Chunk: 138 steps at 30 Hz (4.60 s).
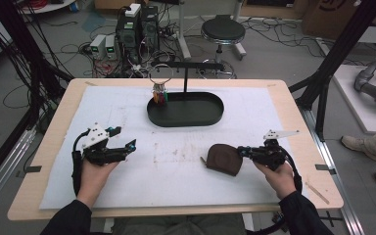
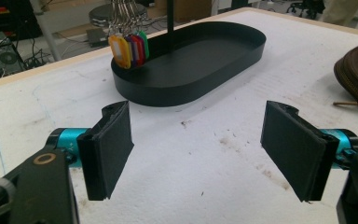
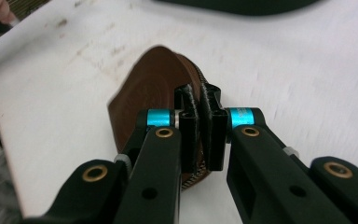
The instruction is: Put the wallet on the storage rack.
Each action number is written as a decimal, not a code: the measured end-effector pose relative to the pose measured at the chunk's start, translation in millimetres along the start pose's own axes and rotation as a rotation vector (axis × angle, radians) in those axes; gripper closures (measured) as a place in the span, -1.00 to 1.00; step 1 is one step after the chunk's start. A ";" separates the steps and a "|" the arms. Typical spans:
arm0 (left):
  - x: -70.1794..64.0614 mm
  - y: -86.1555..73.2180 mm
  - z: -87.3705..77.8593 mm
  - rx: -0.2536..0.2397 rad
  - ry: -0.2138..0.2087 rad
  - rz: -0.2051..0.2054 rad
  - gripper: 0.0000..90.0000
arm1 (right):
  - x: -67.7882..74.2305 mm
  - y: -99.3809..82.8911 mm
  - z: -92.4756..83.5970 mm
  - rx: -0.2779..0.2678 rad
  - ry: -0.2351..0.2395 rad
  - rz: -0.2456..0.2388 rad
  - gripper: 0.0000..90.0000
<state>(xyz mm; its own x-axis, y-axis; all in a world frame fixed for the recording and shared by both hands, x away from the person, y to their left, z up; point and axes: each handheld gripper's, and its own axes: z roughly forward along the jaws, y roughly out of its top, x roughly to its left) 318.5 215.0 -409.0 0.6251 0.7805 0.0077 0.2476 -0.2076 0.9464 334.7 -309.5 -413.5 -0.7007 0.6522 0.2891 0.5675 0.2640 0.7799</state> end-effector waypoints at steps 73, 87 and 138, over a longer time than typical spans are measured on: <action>-131.1 51.3 201.7 0.131 -0.619 0.159 0.57 | 13.3 -3.2 -19.8 -0.055 0.017 -0.239 0.82; -134.3 49.2 191.8 0.117 -0.607 0.232 0.79 | -6.9 -7.0 -13.4 -0.049 0.013 -0.078 -0.21; -15.7 8.4 -13.4 -0.068 -0.093 0.014 -0.26 | 23.2 121.5 65.3 -0.057 0.023 -0.226 0.50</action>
<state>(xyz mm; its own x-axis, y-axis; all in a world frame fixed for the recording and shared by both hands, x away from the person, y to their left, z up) 300.9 208.9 -396.8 0.6951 0.7189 -0.0061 0.1899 -0.1754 0.9660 415.6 -216.0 -348.3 -0.8171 0.5647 0.1159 0.3706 0.3606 0.8560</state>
